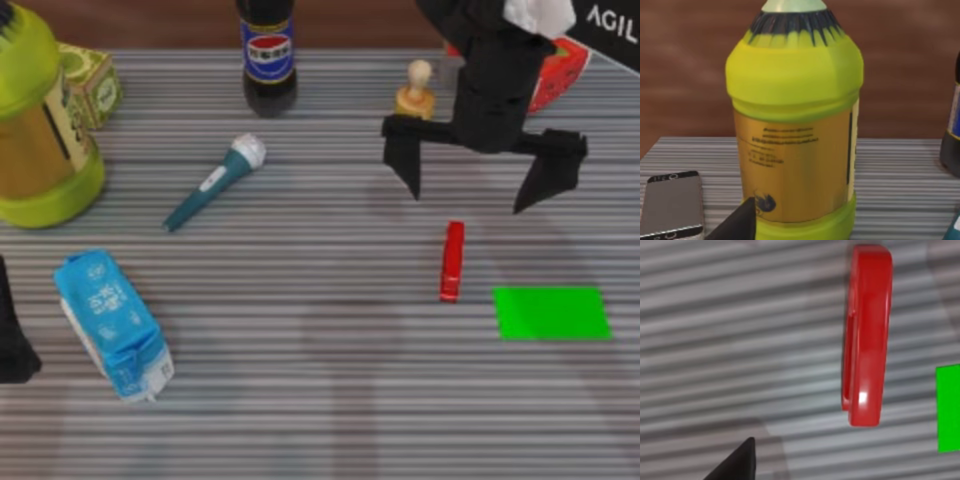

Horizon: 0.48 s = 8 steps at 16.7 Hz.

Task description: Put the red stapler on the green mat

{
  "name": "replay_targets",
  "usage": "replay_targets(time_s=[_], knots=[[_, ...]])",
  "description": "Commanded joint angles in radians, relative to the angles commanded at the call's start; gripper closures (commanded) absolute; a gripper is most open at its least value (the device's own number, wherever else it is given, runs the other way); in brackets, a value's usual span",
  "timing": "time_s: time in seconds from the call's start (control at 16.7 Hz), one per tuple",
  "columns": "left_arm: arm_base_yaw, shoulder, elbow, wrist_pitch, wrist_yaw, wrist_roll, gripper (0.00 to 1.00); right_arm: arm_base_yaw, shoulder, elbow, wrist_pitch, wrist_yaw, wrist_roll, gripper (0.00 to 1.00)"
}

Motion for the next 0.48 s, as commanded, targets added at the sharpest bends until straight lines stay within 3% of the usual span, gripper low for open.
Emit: replay_targets(time_s=[0.48], knots=[[0.000, 0.000, 0.000, 0.000, 0.000, 0.000, 0.00, -0.002, 0.015, -0.064, 0.075, 0.000, -0.002, 0.00]])
